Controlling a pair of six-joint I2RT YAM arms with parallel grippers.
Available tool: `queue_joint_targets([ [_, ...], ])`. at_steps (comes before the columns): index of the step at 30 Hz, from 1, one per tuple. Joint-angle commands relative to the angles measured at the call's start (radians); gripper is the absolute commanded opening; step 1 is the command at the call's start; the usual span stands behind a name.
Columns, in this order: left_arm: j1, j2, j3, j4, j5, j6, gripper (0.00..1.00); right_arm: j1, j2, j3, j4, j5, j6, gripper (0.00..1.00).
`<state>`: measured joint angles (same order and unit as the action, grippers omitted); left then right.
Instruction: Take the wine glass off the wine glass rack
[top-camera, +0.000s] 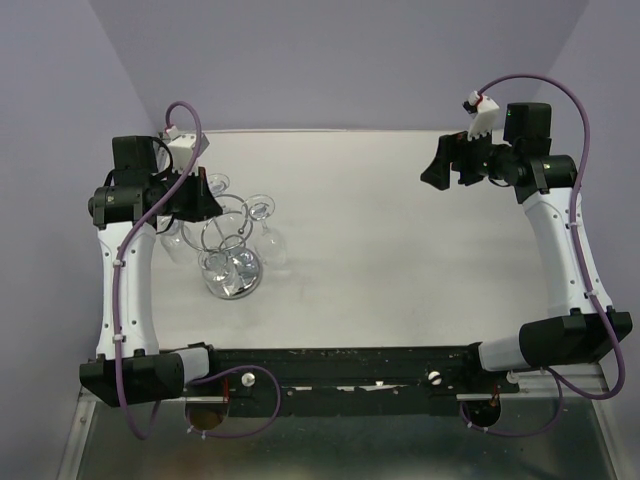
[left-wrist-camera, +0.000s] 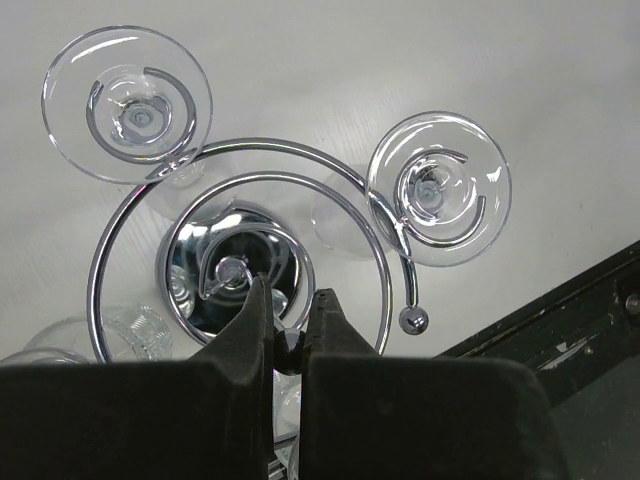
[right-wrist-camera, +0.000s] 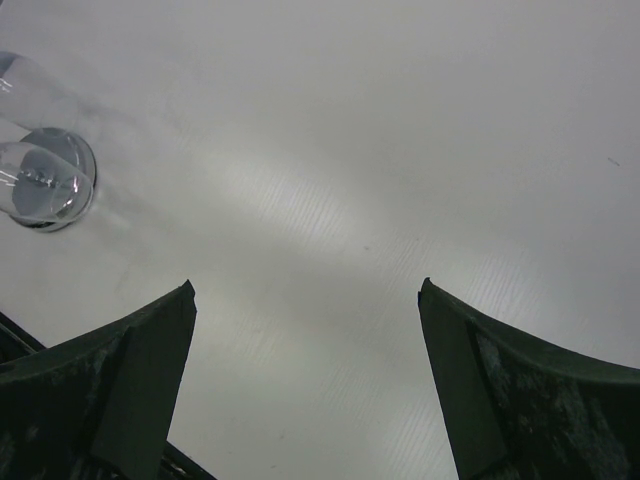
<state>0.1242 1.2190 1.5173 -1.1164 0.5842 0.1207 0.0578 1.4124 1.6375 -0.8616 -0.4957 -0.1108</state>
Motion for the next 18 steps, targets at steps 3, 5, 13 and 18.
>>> queue_joint_targets([
  [3, -0.006, 0.010, 0.130, 0.201, 0.147, -0.062, 0.00, 0.000, 0.008, 0.005, 0.006, -0.009, -0.020, 1.00],
  [5, -0.014, 0.017, 0.133, 0.204, 0.149, -0.065, 0.00, 0.000, 0.008, 0.007, 0.006, -0.006, -0.021, 1.00],
  [13, -0.061, 0.053, 0.167, 0.216, 0.129, -0.053, 0.00, 0.000, 0.000, -0.001, 0.007, 0.009, -0.033, 1.00],
  [18, -0.121, 0.088, 0.205, 0.230, 0.105, -0.036, 0.00, 0.000, -0.006, -0.005, 0.007, 0.025, -0.041, 1.00],
])
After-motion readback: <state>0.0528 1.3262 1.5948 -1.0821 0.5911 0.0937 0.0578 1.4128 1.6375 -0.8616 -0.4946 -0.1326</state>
